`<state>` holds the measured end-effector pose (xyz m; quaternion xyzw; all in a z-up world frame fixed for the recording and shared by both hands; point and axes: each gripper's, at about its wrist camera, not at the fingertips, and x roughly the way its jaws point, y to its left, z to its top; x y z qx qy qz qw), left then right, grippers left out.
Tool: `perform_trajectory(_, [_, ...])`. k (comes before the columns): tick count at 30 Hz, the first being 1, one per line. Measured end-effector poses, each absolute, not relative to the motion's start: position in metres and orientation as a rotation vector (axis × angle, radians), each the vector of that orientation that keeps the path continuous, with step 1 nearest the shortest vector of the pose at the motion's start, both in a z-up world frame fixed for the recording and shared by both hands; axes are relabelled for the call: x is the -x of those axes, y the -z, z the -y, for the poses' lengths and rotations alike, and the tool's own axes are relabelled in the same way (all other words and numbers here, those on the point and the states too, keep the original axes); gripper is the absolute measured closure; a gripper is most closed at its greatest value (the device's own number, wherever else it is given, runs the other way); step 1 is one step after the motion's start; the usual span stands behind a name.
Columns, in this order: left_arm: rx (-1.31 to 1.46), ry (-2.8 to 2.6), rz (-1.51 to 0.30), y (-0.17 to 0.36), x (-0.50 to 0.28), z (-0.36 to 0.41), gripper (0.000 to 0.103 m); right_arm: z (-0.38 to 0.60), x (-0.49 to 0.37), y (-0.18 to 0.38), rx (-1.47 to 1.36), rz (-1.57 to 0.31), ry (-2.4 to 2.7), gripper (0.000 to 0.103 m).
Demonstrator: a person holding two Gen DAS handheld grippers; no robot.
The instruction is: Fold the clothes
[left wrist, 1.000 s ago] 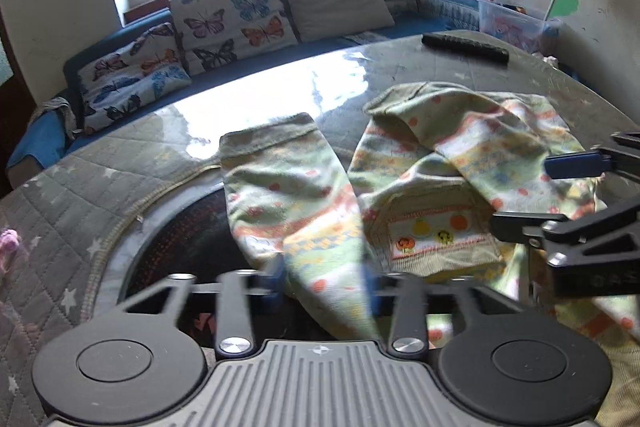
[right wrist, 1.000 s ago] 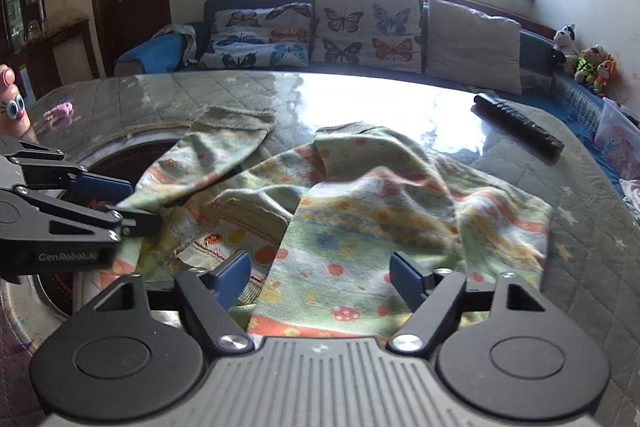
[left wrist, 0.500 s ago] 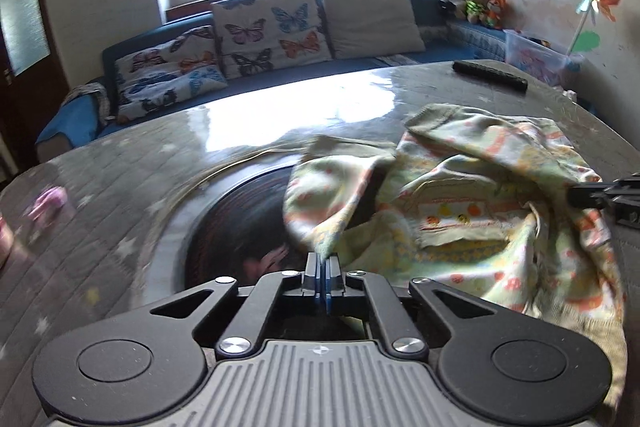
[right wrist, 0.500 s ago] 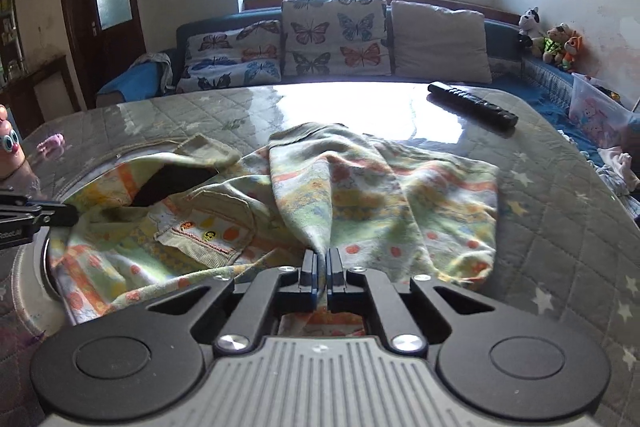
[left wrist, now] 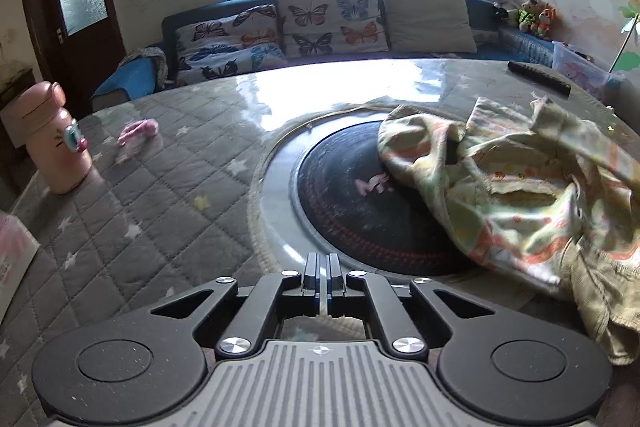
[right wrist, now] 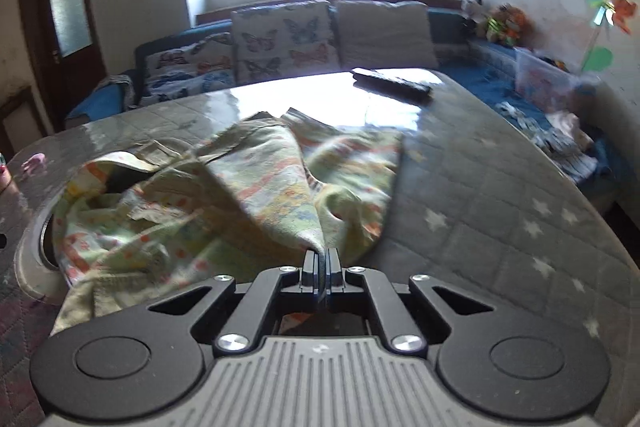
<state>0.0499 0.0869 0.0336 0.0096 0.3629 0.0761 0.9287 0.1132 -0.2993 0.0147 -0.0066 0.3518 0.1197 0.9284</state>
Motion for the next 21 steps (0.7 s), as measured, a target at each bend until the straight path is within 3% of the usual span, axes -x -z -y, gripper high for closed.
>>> perform_trajectory(2, [-0.018,-0.156,-0.742,-0.034,-0.050,-0.088,0.081,0.310,-0.106,-0.009,0.012,-0.750,-0.216,0.100])
perform_trajectory(4, [-0.039,-0.139,-0.725,-0.036,-0.062,-0.079,0.050,0.315,-0.102,-0.007,0.024,-0.763,-0.212,0.094])
perform_trajectory(7, [-0.070,-0.109,-0.701,-0.039,-0.083,-0.065,0.044,0.315,-0.098,-0.014,0.050,-0.743,-0.234,0.087])
perform_trajectory(9, [-0.088,-0.094,-0.693,-0.040,-0.098,-0.057,0.034,0.309,-0.103,-0.021,0.065,-0.714,-0.252,0.074])
perform_trajectory(10, [-0.096,-0.091,-0.690,-0.041,-0.106,-0.053,0.033,0.306,-0.107,-0.024,0.071,-0.700,-0.263,0.069])
perform_trajectory(17, [-0.134,-0.007,-0.672,-0.044,-0.162,-0.021,0.036,0.283,-0.163,-0.021,0.089,-0.689,-0.319,0.069])
perform_trajectory(19, [-0.135,0.033,-0.679,-0.044,-0.181,-0.010,0.056,0.281,-0.182,-0.016,0.076,-0.701,-0.318,0.069])
perform_trajectory(21, [-0.134,0.067,-0.695,-0.038,-0.203,0.001,0.064,0.282,-0.194,-0.013,0.064,-0.711,-0.311,0.069])
